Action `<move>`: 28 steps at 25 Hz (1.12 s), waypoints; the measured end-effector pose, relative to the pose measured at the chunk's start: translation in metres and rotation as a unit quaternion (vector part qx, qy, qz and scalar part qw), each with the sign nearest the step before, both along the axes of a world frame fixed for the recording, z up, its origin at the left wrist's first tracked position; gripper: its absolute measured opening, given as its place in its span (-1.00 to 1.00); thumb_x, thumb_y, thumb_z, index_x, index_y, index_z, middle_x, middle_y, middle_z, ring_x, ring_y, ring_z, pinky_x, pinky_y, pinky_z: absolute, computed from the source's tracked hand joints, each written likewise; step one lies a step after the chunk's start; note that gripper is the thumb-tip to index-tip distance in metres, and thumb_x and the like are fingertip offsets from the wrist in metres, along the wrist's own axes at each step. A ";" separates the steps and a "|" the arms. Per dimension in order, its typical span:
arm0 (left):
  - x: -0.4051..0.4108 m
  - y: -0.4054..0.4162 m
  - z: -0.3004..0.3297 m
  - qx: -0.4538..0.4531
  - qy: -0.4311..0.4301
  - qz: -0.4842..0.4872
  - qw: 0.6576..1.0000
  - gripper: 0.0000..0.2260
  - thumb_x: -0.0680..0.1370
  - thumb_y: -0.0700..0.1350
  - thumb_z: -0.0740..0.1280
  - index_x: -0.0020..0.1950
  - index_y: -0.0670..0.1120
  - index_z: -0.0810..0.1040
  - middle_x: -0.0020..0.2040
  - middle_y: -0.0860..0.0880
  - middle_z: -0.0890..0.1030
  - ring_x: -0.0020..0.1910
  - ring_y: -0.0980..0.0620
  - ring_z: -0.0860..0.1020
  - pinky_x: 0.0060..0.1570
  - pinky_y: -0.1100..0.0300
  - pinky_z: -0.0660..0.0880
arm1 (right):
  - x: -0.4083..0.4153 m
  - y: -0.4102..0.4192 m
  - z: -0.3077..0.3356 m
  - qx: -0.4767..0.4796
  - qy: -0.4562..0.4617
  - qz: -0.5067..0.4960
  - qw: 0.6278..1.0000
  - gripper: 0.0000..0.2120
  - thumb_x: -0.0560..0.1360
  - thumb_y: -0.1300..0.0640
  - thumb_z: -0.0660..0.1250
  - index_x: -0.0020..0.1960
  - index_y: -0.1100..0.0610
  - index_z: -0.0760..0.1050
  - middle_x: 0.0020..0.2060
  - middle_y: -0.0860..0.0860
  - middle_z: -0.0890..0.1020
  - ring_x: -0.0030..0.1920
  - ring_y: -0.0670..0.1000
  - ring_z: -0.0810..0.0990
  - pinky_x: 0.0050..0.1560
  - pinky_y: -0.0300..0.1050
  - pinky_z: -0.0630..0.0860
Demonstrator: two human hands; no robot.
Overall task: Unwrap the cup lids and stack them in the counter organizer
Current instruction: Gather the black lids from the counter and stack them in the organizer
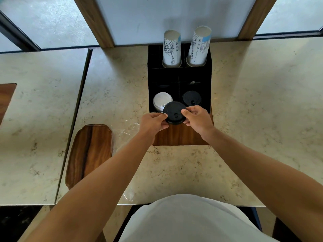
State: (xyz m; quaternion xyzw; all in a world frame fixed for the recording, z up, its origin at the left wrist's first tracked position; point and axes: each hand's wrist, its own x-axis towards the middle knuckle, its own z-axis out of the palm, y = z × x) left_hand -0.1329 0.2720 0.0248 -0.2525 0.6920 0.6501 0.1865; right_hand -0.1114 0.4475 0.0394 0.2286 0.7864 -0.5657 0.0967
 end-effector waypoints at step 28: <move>-0.082 0.088 -0.006 -0.052 -0.064 -0.015 0.997 -0.90 0.55 -0.19 0.47 -0.15 -0.09 0.61 -0.14 -0.10 0.70 -0.21 0.03 0.71 -0.23 0.21 0.62 | -0.058 0.065 0.001 0.181 0.007 -0.013 0.983 -0.67 0.61 -0.02 0.34 0.27 0.15 0.59 0.11 0.07 0.72 0.02 0.08 0.73 0.14 0.06 0.65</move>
